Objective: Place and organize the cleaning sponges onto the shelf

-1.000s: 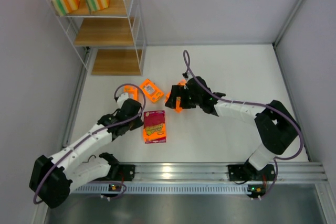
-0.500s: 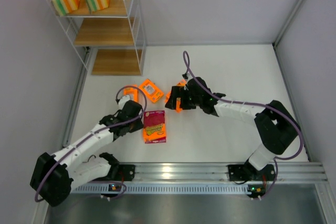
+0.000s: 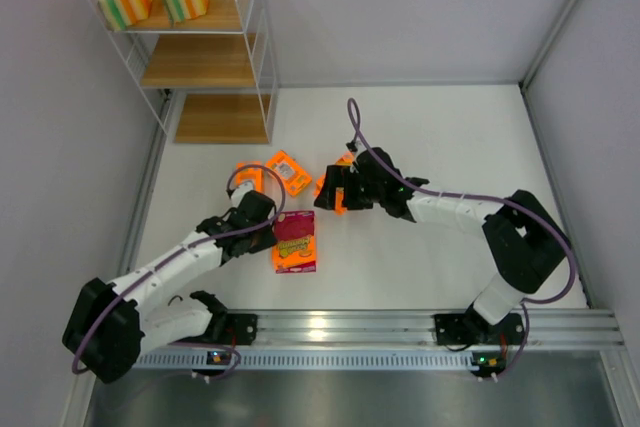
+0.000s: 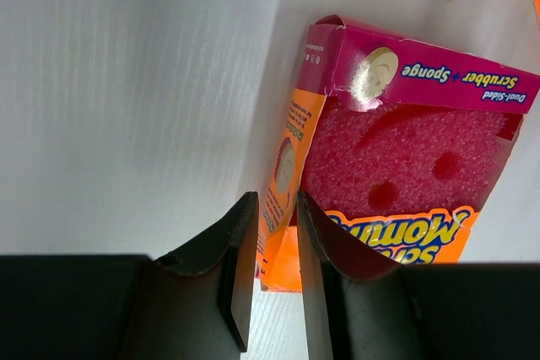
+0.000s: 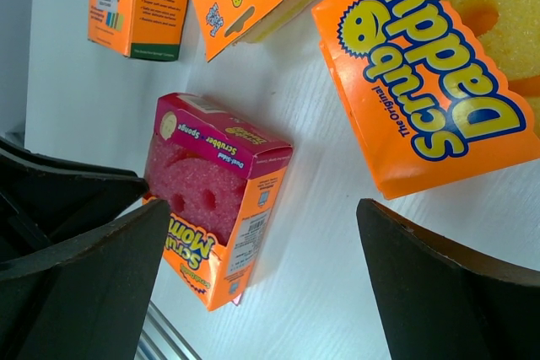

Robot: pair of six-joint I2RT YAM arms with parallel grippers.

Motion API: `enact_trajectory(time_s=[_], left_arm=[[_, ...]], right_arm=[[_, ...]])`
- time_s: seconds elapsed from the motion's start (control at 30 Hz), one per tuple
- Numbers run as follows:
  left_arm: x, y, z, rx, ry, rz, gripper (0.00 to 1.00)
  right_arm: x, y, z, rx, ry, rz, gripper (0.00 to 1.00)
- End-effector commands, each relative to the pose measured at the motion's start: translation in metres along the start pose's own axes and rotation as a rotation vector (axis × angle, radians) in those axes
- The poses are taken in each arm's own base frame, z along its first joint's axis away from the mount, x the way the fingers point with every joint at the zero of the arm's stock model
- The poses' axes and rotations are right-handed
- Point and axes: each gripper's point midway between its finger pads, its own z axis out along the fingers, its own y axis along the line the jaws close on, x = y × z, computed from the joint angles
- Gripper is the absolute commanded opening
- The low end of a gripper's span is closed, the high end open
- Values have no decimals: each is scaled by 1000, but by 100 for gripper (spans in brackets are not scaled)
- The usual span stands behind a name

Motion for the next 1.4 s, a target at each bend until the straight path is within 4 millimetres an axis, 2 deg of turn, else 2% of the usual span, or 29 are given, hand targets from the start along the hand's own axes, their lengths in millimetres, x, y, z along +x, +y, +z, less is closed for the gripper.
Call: enact_trajectory(time_s=[0.0,0.33,0.4,0.47,0.53,0.63,0.67,0.73,0.77,0.8,0.87,0.9,0.93,0.97,1.0,1.03,1.07,1.1,1.13,1.2,1.23,1.27,1.3,1.33,1.37], left_arm=[[-3,-5,4,26,-13,14,31],[5,0,14,10,5,24,28],[4,0,14,9,0,22,24],[1,-2,13,12,-8,23,9],[-3,-8,9,34,-19,23,1],[-22,-21,-4,86,-72,30,0],[-34,-31,-13,117,-97,39,0],[-49,-39,-25,154,-115,49,0],[-54,-43,-31,180,-107,92,0],[-75,-57,-46,219,-143,104,0],[-95,-51,-59,195,-170,150,0],[-118,-57,-75,199,-230,148,0],[-130,-51,-79,172,-256,143,0],[-143,-48,-85,155,-289,157,0],[-152,-46,-86,146,-301,153,0],[-177,-39,-96,139,-344,113,0],[-191,-34,-98,132,-361,108,0],[-210,-16,-93,99,-364,72,0],[-236,-15,-109,94,-424,66,0],[-267,3,-113,29,-468,76,0],[-290,5,-129,9,-531,68,0],[-303,9,-134,-15,-559,70,0],[-313,13,-128,-35,-555,71,0],[-326,21,-130,-63,-573,57,0],[-345,26,-144,-74,-619,42,0]], right_arm=[[-13,7,3,-32,-33,0,95],[-12,8,4,-34,-27,-2,96],[-13,8,3,-33,-30,-2,96],[-15,8,2,-31,-36,-5,95],[-16,9,0,-28,-34,-8,95],[-21,11,-5,-26,-40,-17,96],[-22,13,-9,-27,-37,-15,96],[-33,21,-17,-52,-59,-14,96],[-30,22,-22,-60,-33,-5,96],[-39,22,-28,-67,-46,10,96],[-56,31,-48,-99,-87,10,96],[-68,27,-57,-90,-112,10,97],[-77,28,-66,-90,-136,5,97],[-91,31,-83,-92,-188,-2,97],[-106,26,-95,-77,-231,-3,97],[-119,29,-112,-85,-282,-13,98],[-128,27,-121,-78,-315,-21,98],[-142,19,-133,-62,-362,-16,98],[-150,20,-146,-62,-400,-27,99],[-165,9,-162,-30,-454,-39,99],[-167,7,-169,-17,-468,-46,100],[-170,1,-173,13,-488,-47,100],[-170,-4,-174,32,-494,-56,99],[-169,-5,-177,39,-500,-55,99],[-168,-8,-176,45,-496,-53,100]])
